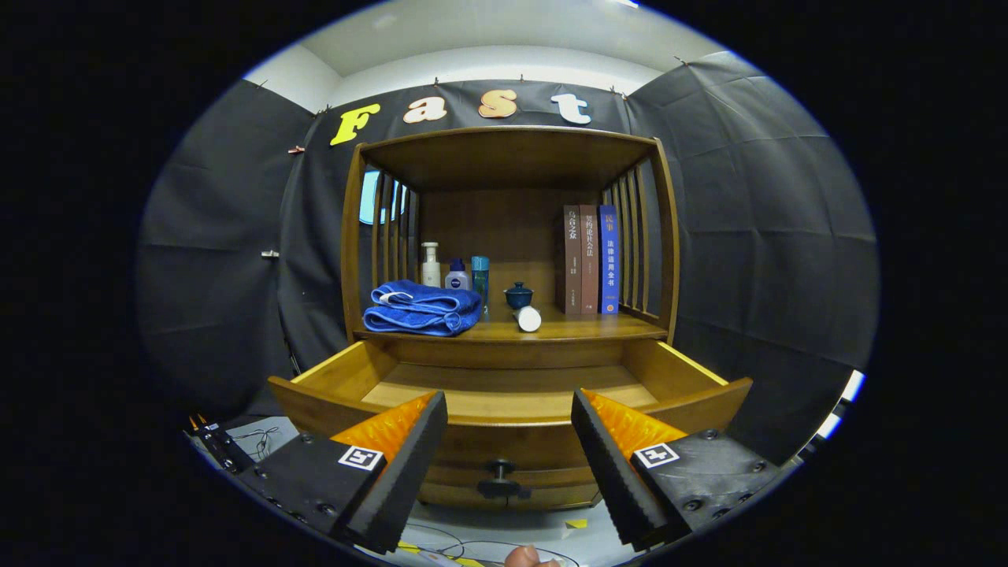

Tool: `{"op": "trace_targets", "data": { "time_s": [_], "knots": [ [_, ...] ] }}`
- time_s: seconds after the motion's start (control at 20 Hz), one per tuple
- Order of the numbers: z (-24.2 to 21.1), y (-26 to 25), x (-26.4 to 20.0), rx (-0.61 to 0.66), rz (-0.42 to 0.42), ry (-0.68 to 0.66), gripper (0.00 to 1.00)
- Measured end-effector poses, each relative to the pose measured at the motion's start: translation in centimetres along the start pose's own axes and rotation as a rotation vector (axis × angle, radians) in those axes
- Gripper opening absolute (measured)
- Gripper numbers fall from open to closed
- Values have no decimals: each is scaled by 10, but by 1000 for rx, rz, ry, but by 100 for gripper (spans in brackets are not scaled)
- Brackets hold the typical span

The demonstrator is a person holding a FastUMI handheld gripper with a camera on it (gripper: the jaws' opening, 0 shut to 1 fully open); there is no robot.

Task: Pull open the drawer, take out the items inside it, and place them on the countertop above the cabinet.

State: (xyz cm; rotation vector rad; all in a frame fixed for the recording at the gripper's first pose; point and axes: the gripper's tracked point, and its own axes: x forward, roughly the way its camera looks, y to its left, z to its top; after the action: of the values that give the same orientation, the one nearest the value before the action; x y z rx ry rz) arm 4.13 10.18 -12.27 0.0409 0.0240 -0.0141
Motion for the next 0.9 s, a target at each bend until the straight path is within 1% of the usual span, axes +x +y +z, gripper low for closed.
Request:
{"op": "trace_targets", "data": {
  "time_s": [0.2,0.35,0.5,0.6,0.65,0.9],
  "knots": [
    [-35,-2,1,3,-9,35,100],
    [-64,-5,12,21,-17,85,100],
    [-83,-9,26,27,-24,130,100],
    [-87,-7,36,24,-19,140,100],
    [-87,-9,30,15,-27,133,100],
    [-86,-3,40,23,-32,108,99]
  ]
}}
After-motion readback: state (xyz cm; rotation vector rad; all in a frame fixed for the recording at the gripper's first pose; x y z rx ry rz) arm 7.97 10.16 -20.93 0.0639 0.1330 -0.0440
